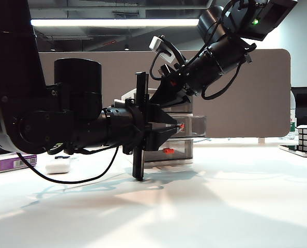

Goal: Open the second layer of the drawer on the table, pick up the earphone case on the table and put it in, and finally close the drawer.

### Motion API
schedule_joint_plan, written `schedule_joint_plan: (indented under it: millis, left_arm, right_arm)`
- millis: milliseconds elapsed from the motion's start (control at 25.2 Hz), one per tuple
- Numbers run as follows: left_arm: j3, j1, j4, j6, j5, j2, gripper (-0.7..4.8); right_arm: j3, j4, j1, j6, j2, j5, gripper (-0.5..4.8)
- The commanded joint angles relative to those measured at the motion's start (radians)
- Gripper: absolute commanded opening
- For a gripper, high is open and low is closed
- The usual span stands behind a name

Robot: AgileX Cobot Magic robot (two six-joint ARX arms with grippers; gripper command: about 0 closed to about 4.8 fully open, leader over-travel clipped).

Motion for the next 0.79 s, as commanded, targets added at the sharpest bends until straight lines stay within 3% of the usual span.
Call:
schedule_joint_plan:
  millis: [40,357,475,674,753,792]
  left_arm:
    - [-0.027,-0.018,-0.103,0.005,0.052,0.021,-0.06]
    - [-0.104,-0.060,-0.069,-0.010,0.052,0.010,-0.06]
    - [-0.127,-0.074,-0.067,-0.009,0.010,0.008,-0.06]
    - [-0.126,-0.065,-0.004,0.044,0.009,0.008,-0.03]
    - [-0.126,-0.058,0.014,0.050,0.028,0.008,0.38]
    - [-0.126,-0.051,0.019,0.052,0.062,0.008,1.17]
  right_arm:
    - [0.005,0.014,0.006,0.005,-0.001,-0.023,-0.03]
    - [0.005,0.060,0.006,0.006,-0.001,-0.023,-0.04]
    - [0.005,0.058,0.007,0.029,-0.001,-0.024,-0.04]
    - [0.005,0.060,0.007,0.029,-0.003,-0.027,-0.03]
    - [0.005,0.060,0.007,0.029,-0.003,-0.027,-0.03]
    - [0.005,0.060,0.007,0.029,-0.003,-0.028,-0.03]
